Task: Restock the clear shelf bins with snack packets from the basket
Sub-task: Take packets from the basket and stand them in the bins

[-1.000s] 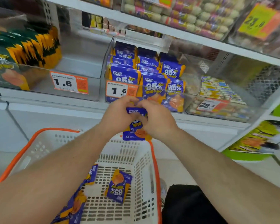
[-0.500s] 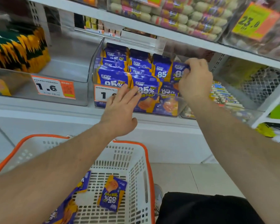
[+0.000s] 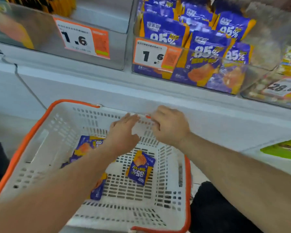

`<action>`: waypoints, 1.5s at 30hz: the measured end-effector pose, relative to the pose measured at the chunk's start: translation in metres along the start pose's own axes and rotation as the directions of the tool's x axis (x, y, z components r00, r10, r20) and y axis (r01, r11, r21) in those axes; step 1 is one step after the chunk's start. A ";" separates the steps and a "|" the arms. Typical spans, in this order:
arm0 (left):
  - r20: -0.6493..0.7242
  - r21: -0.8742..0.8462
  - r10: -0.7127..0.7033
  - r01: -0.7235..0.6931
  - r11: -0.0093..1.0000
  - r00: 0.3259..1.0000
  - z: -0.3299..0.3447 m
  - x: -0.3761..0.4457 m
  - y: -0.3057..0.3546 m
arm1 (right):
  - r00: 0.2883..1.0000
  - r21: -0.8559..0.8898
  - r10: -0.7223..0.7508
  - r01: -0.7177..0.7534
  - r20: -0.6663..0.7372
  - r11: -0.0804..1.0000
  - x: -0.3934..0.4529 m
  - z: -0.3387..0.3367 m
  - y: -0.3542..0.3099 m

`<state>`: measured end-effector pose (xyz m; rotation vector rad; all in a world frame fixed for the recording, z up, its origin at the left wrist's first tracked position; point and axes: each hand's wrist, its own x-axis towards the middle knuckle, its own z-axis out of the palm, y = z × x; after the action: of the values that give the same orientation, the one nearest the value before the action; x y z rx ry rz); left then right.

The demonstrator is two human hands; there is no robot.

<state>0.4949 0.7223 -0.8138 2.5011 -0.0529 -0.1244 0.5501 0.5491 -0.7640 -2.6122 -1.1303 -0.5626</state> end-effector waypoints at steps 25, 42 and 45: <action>0.273 -0.310 -0.547 0.611 0.729 0.791 0.012 -0.053 -0.084 | 0.129 -0.106 0.447 -0.879 0.885 0.464 -0.084 0.160 -0.052; 0.347 -0.607 -0.774 0.756 0.245 0.530 0.020 -0.062 -0.065 | 0.054 0.192 0.420 -0.936 0.906 -0.296 -0.084 0.126 -0.054; 0.554 -0.679 -0.688 0.732 -0.049 0.468 0.026 -0.051 -0.041 | 0.147 0.308 0.351 -0.830 0.925 -0.465 -0.061 0.091 -0.043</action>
<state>0.4417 0.7432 -0.8554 1.1331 1.1070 -0.5053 0.5030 0.5710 -0.8692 -1.4547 0.5349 0.9003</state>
